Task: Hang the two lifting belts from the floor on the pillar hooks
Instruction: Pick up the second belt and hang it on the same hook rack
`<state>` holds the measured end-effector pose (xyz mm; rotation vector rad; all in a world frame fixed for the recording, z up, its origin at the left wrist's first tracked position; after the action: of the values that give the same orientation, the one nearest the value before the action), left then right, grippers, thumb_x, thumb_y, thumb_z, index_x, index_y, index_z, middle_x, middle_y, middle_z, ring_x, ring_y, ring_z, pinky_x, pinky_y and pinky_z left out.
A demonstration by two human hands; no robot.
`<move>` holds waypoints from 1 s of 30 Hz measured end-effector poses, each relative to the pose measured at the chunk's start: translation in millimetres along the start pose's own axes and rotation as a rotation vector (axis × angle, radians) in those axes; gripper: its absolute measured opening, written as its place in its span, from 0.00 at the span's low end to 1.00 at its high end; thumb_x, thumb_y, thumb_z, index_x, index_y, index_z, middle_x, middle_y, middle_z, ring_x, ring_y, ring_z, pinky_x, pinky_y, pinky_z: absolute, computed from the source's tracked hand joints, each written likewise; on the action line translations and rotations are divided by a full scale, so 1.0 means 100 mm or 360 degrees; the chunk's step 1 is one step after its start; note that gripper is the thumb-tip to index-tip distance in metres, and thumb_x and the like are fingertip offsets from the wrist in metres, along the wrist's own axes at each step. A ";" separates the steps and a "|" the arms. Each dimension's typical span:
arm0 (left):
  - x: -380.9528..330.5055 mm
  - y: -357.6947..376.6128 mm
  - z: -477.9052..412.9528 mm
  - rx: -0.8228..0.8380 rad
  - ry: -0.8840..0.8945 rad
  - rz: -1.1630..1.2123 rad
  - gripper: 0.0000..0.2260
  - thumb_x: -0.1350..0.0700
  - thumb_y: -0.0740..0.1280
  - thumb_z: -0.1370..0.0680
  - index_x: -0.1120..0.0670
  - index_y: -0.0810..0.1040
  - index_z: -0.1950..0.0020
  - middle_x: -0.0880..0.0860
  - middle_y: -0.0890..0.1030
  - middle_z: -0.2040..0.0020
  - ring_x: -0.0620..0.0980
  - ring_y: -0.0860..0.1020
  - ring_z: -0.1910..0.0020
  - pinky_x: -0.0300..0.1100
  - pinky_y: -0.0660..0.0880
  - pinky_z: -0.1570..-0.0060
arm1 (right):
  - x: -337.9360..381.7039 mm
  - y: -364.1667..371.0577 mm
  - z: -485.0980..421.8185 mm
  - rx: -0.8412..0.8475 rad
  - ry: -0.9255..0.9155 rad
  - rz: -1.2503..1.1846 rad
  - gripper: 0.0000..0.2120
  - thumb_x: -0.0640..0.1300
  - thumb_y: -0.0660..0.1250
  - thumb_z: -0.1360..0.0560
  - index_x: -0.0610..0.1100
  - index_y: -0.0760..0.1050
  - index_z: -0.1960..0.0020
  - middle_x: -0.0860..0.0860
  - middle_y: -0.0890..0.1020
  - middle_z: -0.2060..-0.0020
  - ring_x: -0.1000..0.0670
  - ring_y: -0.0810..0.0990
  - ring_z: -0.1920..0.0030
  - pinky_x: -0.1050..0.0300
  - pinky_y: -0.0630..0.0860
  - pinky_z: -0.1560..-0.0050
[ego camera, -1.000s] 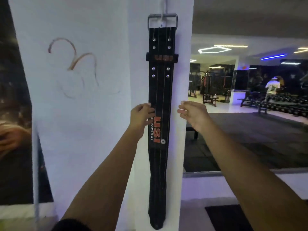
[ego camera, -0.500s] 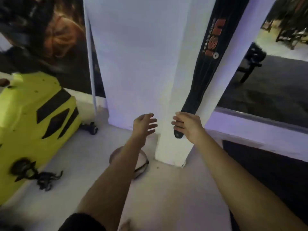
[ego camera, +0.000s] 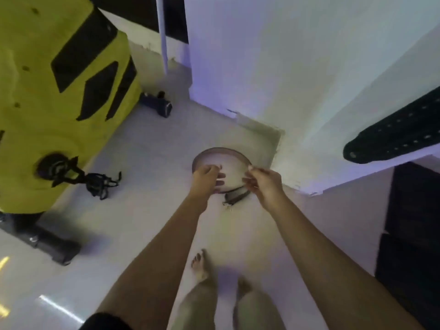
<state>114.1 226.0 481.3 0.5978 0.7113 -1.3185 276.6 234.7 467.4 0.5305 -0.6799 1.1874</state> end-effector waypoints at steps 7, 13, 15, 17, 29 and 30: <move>1.25 -0.03 -1.69 -0.0037 -0.0272 -0.0143 0.08 0.57 0.61 0.21 0.52 0.74 0.60 0.52 0.79 0.61 0.48 0.76 0.63 0.41 0.71 0.63 | -1.32 -0.01 -1.79 -0.0281 0.0287 0.0128 0.11 0.29 0.63 0.29 0.41 0.73 0.67 0.44 0.74 0.70 0.49 0.74 0.71 0.60 0.74 0.69; 2.76 0.12 -2.75 -0.0064 -0.0600 -0.0138 0.03 0.58 0.63 0.23 0.54 0.77 0.53 0.53 0.79 0.59 0.49 0.75 0.62 0.42 0.71 0.61 | -2.45 -0.12 -3.08 0.0008 0.0023 0.1290 0.13 0.37 0.67 0.28 0.32 0.77 0.45 0.41 0.80 0.55 0.47 0.77 0.51 0.59 0.68 0.53; 3.22 0.18 -2.98 -0.0077 -0.0677 -0.0120 0.04 0.58 0.63 0.23 0.53 0.77 0.54 0.53 0.78 0.58 0.48 0.75 0.62 0.42 0.71 0.61 | -2.79 -0.14 -3.43 0.0184 -0.0046 0.1600 0.17 0.37 0.67 0.27 0.34 0.74 0.40 0.39 0.80 0.43 0.43 0.78 0.41 0.57 0.69 0.44; 3.58 0.23 -3.15 -0.0076 -0.0742 -0.0105 0.05 0.58 0.62 0.22 0.54 0.77 0.51 0.52 0.78 0.58 0.49 0.75 0.59 0.42 0.71 0.60 | -3.07 -0.16 -3.70 0.0350 -0.0143 0.1909 0.18 0.37 0.67 0.28 0.35 0.74 0.39 0.39 0.79 0.40 0.40 0.76 0.38 0.55 0.69 0.40; 4.03 0.36 -3.24 -0.0216 -0.0846 0.0118 0.06 0.55 0.59 0.21 0.53 0.75 0.54 0.52 0.76 0.54 0.52 0.75 0.50 0.49 0.73 0.49 | -3.08 -0.04 -3.77 0.0667 -0.0876 0.2551 0.09 0.35 0.64 0.29 0.34 0.80 0.51 0.35 0.83 0.58 0.35 0.80 0.54 0.46 0.75 0.52; 3.93 0.34 -3.18 -0.0227 -0.0822 0.0146 0.06 0.56 0.59 0.21 0.54 0.75 0.51 0.53 0.76 0.51 0.52 0.74 0.50 0.48 0.72 0.50 | -2.95 -0.01 -3.68 0.0651 -0.0884 0.2484 0.10 0.35 0.63 0.28 0.34 0.79 0.50 0.35 0.82 0.56 0.36 0.79 0.53 0.45 0.75 0.51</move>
<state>147.6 215.1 -24.2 0.1566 0.3434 -1.2531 285.8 297.5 0.2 0.6692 -1.4341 2.7248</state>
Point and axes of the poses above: each hand's wrist, its own z-axis away from the middle knuckle, its own y-axis out of the palm, x = y × z, the point moved 6 cm from there along -z, towards the middle knuckle
